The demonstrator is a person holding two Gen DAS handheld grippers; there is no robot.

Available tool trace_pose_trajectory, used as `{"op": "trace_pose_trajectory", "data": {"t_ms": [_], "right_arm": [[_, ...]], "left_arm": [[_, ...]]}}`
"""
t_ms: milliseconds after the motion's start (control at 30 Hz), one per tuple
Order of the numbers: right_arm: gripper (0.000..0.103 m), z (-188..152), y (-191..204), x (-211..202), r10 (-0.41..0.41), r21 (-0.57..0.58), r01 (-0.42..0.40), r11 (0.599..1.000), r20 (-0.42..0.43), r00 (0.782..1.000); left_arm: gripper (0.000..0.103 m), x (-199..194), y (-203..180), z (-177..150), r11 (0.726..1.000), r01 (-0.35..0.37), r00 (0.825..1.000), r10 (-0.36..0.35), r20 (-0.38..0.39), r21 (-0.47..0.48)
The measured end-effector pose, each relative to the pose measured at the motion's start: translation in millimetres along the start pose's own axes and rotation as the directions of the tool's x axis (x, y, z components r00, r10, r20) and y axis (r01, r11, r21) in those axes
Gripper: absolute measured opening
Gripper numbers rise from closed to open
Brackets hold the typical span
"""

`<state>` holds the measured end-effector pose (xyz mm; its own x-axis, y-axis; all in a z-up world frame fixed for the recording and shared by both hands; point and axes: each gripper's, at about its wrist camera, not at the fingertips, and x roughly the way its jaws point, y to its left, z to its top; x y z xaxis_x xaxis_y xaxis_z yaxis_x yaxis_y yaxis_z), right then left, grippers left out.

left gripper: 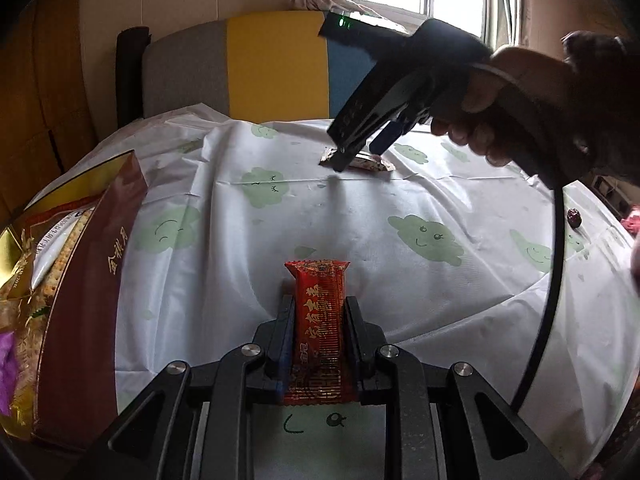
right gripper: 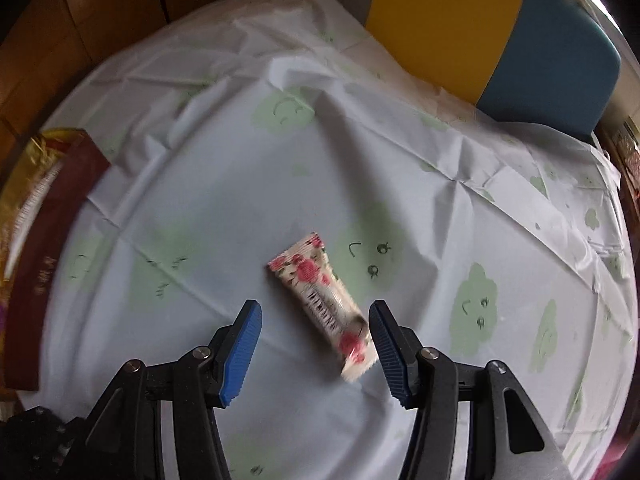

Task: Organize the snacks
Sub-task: 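Close the left tool on the red candy bar while the right tool grasps the pink candy, then lift the red bar toward the box with the left tool while the right holds the pink candy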

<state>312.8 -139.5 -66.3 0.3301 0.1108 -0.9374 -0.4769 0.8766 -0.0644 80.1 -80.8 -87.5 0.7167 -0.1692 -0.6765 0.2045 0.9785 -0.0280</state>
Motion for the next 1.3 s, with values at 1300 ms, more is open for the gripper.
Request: {"op": "trace_pose_trajectory", "data": {"t_ms": [1300], "right_arm": [[0.023,-154,-8,-44,0.038,0.173,-0.028,0.984,-0.052,0.998]], "left_arm": [[0.027,2,19,20,0.986,0.127,0.980,-0.142,-0.143,-0.109]]}}
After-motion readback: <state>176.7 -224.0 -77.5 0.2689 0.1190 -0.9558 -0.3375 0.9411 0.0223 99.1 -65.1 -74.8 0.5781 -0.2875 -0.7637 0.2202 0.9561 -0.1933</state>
